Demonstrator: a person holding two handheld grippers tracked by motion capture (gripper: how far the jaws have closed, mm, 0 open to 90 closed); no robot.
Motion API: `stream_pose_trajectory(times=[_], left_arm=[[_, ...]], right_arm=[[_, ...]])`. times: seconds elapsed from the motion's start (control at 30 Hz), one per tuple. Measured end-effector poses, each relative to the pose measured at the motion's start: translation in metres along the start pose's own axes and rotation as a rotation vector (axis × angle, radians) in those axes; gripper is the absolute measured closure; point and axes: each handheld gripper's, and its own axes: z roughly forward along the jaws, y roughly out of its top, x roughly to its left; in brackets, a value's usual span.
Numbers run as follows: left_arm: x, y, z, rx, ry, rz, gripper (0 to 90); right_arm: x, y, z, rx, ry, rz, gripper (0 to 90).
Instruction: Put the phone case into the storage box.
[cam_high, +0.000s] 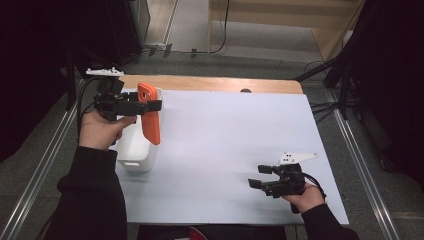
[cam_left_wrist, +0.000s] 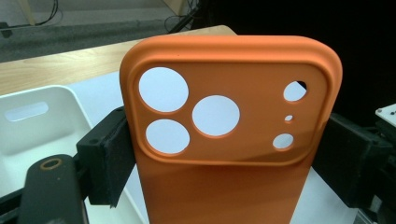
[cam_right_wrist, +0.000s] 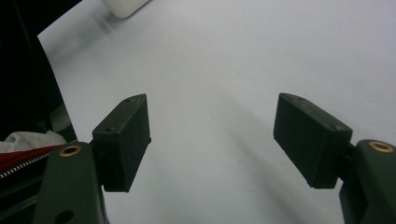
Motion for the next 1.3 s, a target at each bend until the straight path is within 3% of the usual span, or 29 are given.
stream_pose_trajectory(times=[0.47,1.0,1.07,1.3], left_arm=[[0.025,-0.002,-0.015,-0.039,0.095,-0.049,15.7],[0.043,-0.002,0.001,-0.062,0.181,-0.091,15.7],[0.045,0.001,0.003,-0.064,0.167,-0.099,15.7],[0.049,0.013,0.008,-0.073,0.19,-0.102,15.7]], right_arm=[[0.0,0.0,0.0,-0.004,-0.001,0.004,26.2],[-0.001,-0.001,-0.003,-0.02,-0.012,0.017,26.2],[0.0,-0.001,-0.003,-0.026,-0.011,0.015,26.2],[0.0,-0.001,-0.005,-0.036,-0.009,0.018,26.2]])
